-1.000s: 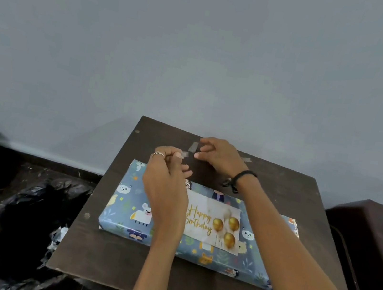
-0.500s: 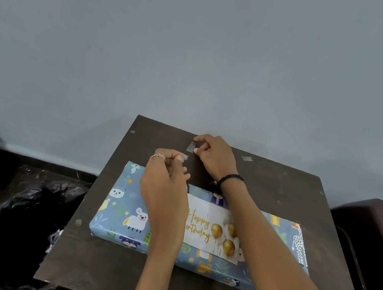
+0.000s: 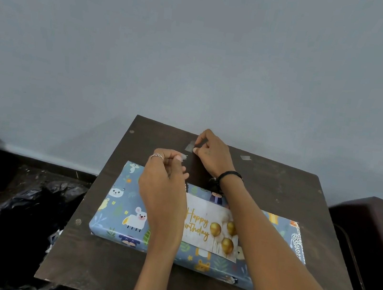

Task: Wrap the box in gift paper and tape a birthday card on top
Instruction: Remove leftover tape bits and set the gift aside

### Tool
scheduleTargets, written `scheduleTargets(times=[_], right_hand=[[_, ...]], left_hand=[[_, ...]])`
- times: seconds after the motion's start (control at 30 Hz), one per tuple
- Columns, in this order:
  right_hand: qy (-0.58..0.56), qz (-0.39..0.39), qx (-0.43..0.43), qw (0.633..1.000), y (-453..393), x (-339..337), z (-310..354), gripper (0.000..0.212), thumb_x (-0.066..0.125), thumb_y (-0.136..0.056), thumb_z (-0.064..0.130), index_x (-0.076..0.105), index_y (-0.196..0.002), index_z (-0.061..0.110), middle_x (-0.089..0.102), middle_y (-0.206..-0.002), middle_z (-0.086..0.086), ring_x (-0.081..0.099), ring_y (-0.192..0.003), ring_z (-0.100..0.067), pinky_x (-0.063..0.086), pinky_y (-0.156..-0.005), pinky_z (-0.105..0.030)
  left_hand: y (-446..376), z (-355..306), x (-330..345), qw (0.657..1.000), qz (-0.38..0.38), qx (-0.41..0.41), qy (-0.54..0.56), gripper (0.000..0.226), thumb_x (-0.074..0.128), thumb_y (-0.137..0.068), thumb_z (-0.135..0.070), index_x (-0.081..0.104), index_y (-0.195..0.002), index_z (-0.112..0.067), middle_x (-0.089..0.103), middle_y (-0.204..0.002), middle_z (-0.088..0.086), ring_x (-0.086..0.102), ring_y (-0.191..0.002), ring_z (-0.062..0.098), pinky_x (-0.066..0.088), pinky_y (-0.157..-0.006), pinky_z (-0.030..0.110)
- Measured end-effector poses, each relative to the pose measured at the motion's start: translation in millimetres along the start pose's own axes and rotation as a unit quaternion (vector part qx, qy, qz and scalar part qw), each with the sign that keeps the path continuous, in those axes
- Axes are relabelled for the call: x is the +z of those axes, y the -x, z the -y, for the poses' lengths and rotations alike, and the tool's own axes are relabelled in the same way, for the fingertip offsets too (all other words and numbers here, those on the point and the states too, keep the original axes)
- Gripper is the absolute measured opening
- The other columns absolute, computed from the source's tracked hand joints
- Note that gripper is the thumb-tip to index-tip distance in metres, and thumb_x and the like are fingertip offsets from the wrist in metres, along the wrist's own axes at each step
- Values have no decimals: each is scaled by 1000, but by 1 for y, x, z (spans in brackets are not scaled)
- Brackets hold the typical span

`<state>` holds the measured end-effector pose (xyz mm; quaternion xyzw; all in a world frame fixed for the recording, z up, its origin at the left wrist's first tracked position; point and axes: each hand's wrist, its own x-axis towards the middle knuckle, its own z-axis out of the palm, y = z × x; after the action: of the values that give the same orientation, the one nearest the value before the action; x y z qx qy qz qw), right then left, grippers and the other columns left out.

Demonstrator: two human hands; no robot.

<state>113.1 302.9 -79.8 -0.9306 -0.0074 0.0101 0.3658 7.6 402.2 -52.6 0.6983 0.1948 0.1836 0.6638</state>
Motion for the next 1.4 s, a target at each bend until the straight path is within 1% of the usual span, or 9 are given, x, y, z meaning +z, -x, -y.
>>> scheduleTargets(times=[0.13, 0.27, 0.4, 0.6, 0.73, 0.93, 1.1, 1.27, 1.4], right_hand=[[9, -7, -18, 1000, -1, 2, -3, 29, 55, -87, 10, 61, -114, 20, 51, -79, -1, 45, -83, -13, 36, -65, -21], [19, -43, -13, 999, -3, 5, -5, 8, 58, -89, 20, 65, -91, 17, 51, -87, 1, 47, -81, -13, 34, -65, -23], [52, -43, -26, 997, 1, 7, -2, 13, 47, -96, 21, 54, -89, 13, 50, -93, 1, 49, -82, -14, 38, -72, -28], [-207, 9, -22, 978, 39, -22, 27, 17, 48, -96, 21, 60, -86, 14, 62, -87, 4, 58, -73, -5, 46, -68, -21], [-225, 19, -47, 973, 77, -22, 35, 14, 53, -93, 18, 65, -89, 12, 68, -88, -1, 64, -82, -12, 51, -73, -25], [-309, -18, -71, 948, 97, -17, 34, 13, 52, -92, 6, 65, -91, 1, 69, -80, -7, 67, -74, -11, 49, -67, -15], [-352, -39, -37, 935, 95, -15, 29, 20, 51, -94, 10, 65, -86, -2, 67, -82, -16, 66, -81, -31, 57, -79, -41], [-456, -92, 37, 884, 98, -20, 30, 33, 49, -95, 15, 68, -77, -5, 69, -73, -19, 66, -65, -26, 58, -64, -31], [-478, -144, 95, 861, 90, -25, 23, 40, 47, -95, 18, 64, -65, -2, 68, -59, -6, 64, -54, -15, 55, -54, -24]], left_hand=[[0, 0, 1, 1000, 0, 1, -1, 14, 51, -93, -11, 59, -85, -19, 65, -82, -1, 66, -69, 7, 49, -57, 7], [1, 0, 1, 1000, -1, 2, 2, 12, 53, -93, -11, 61, -87, -17, 63, -76, -6, 65, -68, 7, 48, -57, 6], [1, -1, 1, 1000, 5, -1, 12, 11, 54, -92, -11, 64, -91, -13, 64, -76, -6, 66, -70, 10, 46, -56, 4], [0, -2, -2, 999, 6, -4, 49, 13, 56, -91, -8, 68, -97, -10, 68, -82, -4, 67, -73, 8, 51, -62, 8], [1, -2, -3, 998, 17, 2, 66, 14, 59, -89, -6, 70, -95, -11, 70, -84, -3, 68, -72, 3, 52, -64, 11], [5, -6, -9, 992, 68, 21, 105, 18, 55, -90, -2, 69, -94, -11, 69, -80, -5, 67, -68, -1, 50, -60, 10], [-2, -3, -7, 988, 128, 26, 80, 16, 55, -91, -7, 66, -87, -17, 69, -75, -4, 68, -68, 6, 53, -63, 17], [6, -4, 3, 988, 118, 38, 92, 12, 54, -92, -9, 66, -89, -10, 67, -77, -6, 66, -67, 5, 51, -62, 13], [15, -3, 15, 984, 126, 18, 124, 14, 54, -92, -8, 66, -87, -13, 65, -74, -10, 64, -71, 6, 52, -66, 16]])
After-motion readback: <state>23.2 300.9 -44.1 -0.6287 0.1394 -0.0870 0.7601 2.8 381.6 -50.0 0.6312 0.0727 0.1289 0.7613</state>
